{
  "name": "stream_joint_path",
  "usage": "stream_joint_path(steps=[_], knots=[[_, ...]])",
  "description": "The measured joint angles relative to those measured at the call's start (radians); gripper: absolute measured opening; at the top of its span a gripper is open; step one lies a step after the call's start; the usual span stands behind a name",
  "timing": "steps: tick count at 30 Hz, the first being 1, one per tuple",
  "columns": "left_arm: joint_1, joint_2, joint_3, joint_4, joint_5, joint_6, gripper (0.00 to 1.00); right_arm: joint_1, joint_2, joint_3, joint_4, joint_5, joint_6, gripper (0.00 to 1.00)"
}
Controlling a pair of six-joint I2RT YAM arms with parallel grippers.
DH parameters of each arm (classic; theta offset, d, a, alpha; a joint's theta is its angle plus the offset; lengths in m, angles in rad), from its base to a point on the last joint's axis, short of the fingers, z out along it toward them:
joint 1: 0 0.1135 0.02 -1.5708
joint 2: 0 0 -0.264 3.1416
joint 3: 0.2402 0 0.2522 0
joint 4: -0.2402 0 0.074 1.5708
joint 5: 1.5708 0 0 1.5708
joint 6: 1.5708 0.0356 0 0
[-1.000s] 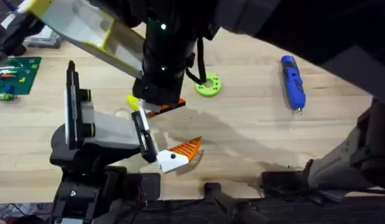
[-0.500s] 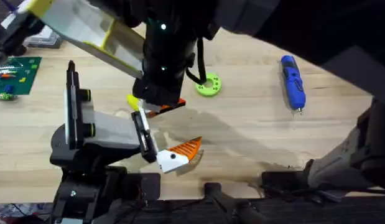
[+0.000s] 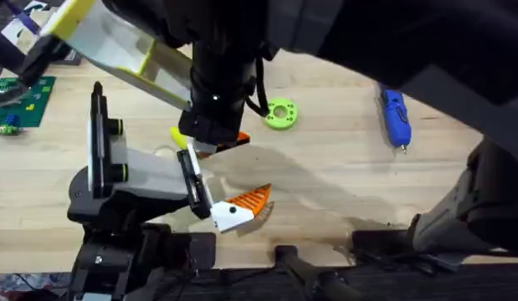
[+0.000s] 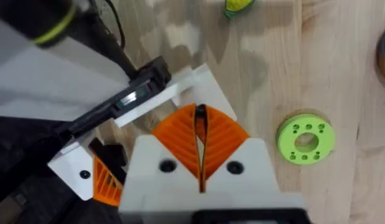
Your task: Pick up the gripper from the table and insert it into the empty holder that is missing its gripper. Then pick up a screw, insert it into the mounting hole, and use the screwdriver to tighten it. Finally, clean up the table by picking up the vegetable and placing it into the bucket.
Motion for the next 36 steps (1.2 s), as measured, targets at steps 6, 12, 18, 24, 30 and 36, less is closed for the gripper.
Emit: stream_joint_path(steps=[6, 12, 18, 24, 30, 36], knots=[[0.0, 0.0, 0.0, 0.0, 0.0, 0.0, 0.986, 0.0, 0.0, 0.0, 0.0, 0.0, 0.0, 0.014], [0.0, 0.0, 0.0, 0.0, 0.0, 0.0, 0.986, 0.0, 0.0, 0.0, 0.0, 0.0, 0.0, 0.012], [0.0, 0.0, 0.0, 0.0, 0.0, 0.0, 0.986, 0.0, 0.0, 0.0, 0.0, 0.0, 0.0, 0.007], [0.0, 0.0, 0.0, 0.0, 0.0, 0.0, 0.986, 0.0, 0.0, 0.0, 0.0, 0.0, 0.0, 0.007], [0.0, 0.0, 0.0, 0.0, 0.0, 0.0, 0.986, 0.0, 0.0, 0.0, -0.001, 0.0, 0.003, 0.086], [0.0, 0.0, 0.0, 0.0, 0.0, -0.002, 0.986, -0.005, 0.0, 0.0, -0.009, 0.013, -0.004, 0.951]])
